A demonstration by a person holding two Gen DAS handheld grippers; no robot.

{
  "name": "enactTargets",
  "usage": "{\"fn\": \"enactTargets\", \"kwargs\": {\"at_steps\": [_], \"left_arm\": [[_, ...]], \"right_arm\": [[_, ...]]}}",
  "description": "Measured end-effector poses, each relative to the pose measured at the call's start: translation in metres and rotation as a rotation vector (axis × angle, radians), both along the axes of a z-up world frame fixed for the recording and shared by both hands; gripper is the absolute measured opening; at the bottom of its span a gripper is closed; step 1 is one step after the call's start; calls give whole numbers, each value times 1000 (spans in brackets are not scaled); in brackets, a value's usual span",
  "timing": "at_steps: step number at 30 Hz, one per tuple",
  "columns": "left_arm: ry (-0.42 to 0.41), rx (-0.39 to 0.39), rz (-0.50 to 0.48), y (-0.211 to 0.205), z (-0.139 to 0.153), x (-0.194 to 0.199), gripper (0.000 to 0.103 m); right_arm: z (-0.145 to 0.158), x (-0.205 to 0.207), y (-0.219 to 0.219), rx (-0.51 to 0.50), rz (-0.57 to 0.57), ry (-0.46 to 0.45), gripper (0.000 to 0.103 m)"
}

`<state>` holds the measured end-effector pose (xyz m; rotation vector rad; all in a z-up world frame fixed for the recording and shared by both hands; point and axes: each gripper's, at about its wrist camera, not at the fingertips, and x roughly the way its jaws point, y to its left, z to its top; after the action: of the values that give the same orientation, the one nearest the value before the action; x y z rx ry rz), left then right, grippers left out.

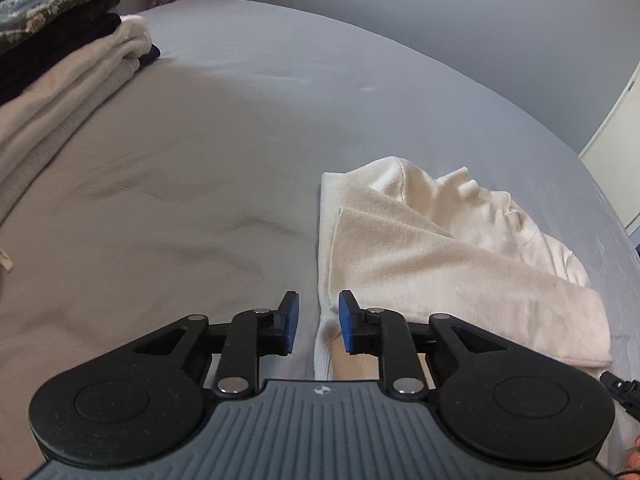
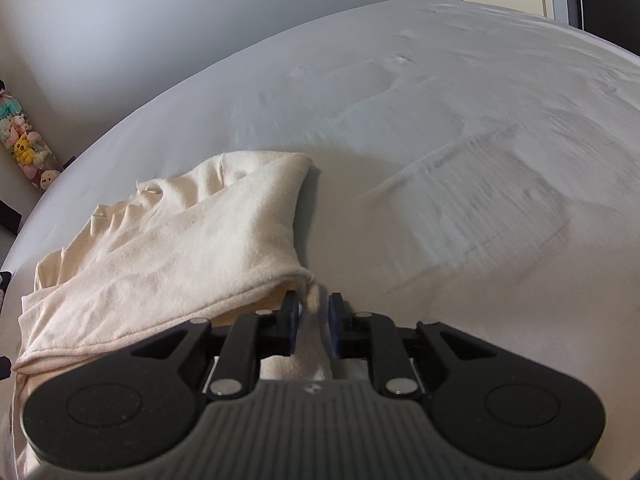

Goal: Fold clothes

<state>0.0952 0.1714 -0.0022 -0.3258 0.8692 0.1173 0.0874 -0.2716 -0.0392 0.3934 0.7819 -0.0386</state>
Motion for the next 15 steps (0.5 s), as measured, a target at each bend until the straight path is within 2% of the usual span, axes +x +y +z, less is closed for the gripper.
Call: {"fn": "enactTargets", "kwargs": {"at_steps": [1, 3, 6, 8, 10, 13, 15], "left_arm": [[9, 36, -4, -4, 4, -6, 27], [30, 105, -8, -13, 10, -18, 29], [80, 162, -21, -22, 16, -38, 34], [114, 170, -14, -24, 16, -51, 40], [146, 141, -1, -22, 14, -65, 53], [206, 105, 6, -20, 6, -79, 60], [255, 137, 9, -23, -1, -86, 60]], "right_arm": [[1, -5, -1, 5, -5, 2, 31], [3, -15, -1, 12, -13, 12, 37], [7, -28, 3, 8, 0, 33, 40], [9, -38, 6, 0, 11, 47, 45], [11, -51, 6, -14, 12, 58, 55], [12, -68, 1, -23, -18, 84, 69], [13, -77, -5, -17, -44, 105, 72]]}}
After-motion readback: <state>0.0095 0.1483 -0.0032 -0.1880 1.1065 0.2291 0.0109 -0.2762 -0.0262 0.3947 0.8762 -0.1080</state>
